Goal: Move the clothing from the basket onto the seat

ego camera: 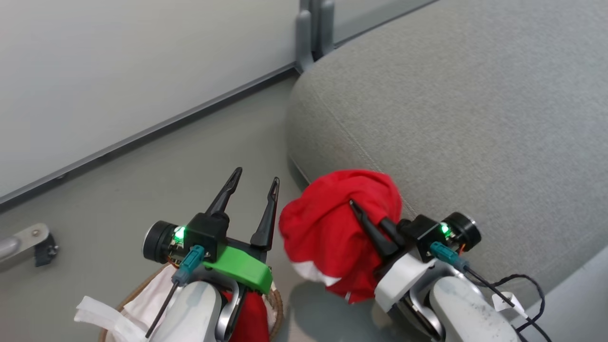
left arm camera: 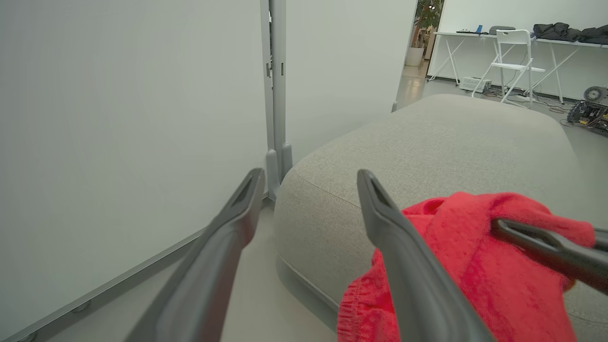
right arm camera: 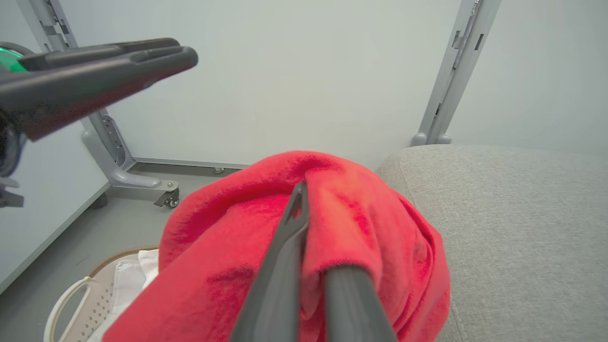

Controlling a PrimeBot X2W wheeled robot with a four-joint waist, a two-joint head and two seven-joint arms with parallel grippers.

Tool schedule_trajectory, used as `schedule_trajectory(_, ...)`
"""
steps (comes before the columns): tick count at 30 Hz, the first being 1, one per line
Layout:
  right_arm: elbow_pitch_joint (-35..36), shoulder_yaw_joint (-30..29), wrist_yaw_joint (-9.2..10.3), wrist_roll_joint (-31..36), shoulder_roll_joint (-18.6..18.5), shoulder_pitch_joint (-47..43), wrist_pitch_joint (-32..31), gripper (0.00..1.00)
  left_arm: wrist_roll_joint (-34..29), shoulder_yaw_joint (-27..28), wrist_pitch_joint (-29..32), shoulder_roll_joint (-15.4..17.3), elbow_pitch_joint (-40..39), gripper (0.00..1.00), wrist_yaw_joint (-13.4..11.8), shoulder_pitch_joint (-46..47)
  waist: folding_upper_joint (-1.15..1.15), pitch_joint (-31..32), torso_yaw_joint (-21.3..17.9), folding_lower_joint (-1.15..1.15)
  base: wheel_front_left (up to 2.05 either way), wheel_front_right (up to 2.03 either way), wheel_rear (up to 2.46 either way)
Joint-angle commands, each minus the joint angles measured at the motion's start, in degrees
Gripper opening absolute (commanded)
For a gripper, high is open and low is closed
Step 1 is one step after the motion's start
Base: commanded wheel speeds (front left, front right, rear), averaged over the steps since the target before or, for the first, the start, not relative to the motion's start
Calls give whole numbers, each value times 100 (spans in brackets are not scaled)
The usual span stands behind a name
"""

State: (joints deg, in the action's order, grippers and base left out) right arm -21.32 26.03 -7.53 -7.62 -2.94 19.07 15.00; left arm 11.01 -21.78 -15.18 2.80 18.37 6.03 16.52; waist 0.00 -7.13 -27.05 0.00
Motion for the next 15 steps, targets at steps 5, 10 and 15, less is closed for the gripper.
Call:
schedule_trajectory(5,186,-302,9,574,-345,498,28,0,-78,-100,5,33,34,100,58,168,0,-503,-423,0,0,0,0)
schedule_trajectory(10,115,-614,8,739,-693,1283,28,0,-278,-119,5,117,-35,100,99,249,0,-893,-434,0,0,0,0)
schedule_trajectory(15,-154,-1038,9,826,-972,2142,28,0,-365,-230,4,275,-109,100,135,352,0,-1400,-275,0,0,0,0)
